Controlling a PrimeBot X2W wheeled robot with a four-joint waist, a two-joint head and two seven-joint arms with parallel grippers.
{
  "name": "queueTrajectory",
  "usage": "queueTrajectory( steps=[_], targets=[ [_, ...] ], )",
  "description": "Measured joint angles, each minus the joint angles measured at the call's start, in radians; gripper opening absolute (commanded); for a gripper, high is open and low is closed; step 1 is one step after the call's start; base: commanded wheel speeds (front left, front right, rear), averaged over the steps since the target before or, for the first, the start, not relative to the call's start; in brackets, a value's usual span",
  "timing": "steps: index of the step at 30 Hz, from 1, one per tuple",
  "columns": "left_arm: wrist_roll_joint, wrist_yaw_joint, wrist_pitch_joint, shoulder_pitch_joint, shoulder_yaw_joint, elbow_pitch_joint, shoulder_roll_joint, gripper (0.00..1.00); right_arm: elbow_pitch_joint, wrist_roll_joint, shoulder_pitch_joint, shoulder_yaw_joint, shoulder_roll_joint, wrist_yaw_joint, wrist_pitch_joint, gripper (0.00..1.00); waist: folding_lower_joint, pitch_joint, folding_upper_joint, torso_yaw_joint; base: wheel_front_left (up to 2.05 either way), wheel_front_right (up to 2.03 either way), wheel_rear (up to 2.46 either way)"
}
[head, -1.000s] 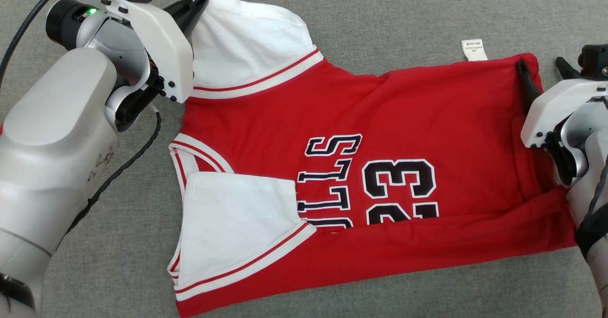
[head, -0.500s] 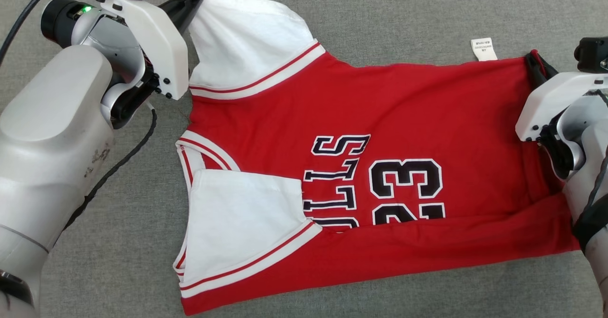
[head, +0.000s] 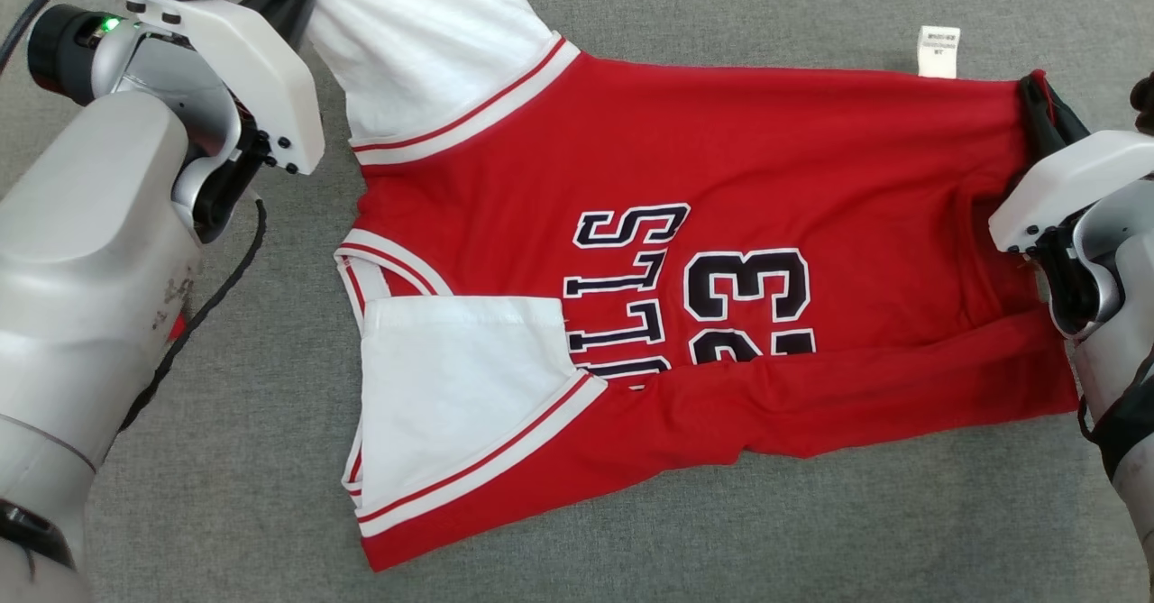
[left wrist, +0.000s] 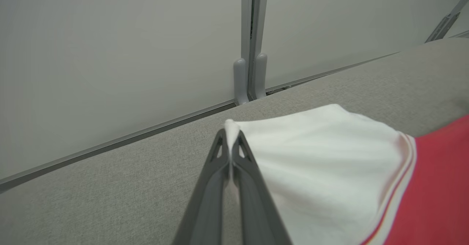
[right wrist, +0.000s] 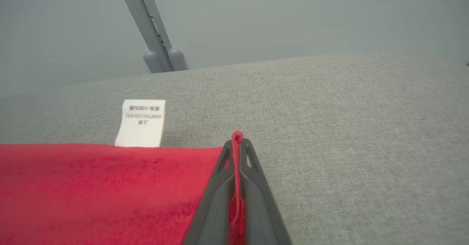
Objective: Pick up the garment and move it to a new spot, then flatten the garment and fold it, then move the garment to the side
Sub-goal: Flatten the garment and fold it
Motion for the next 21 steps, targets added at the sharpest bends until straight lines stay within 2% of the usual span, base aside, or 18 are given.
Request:
queueTrajectory(
  steps=[4,11,21],
  targets=[
    [-0.001,-0.019,-0.024,0.009,-0.013,0.003,-0.024,0.0,-0.047,0.042,0.024,0.065,-0.011,0.0,-0.064,0.0,0.0,-0.01,0.0,0.008,0.0,0.0,0.0],
    [-0.009,-0.033,-0.058,0.04,-0.037,-0.026,-0.019,0.0,-0.101,0.098,0.068,0.139,-0.059,0.0,-0.159,0.0,0.0,-0.052,0.0,0.022,0.0,0.0,0.0],
    [-0.041,-0.041,-0.06,0.156,-0.089,-0.243,0.08,0.0,-0.254,0.236,0.241,0.225,-0.169,0.0,-0.216,0.0,0.0,-0.148,0.0,0.057,0.0,0.0,0.0]
  ],
)
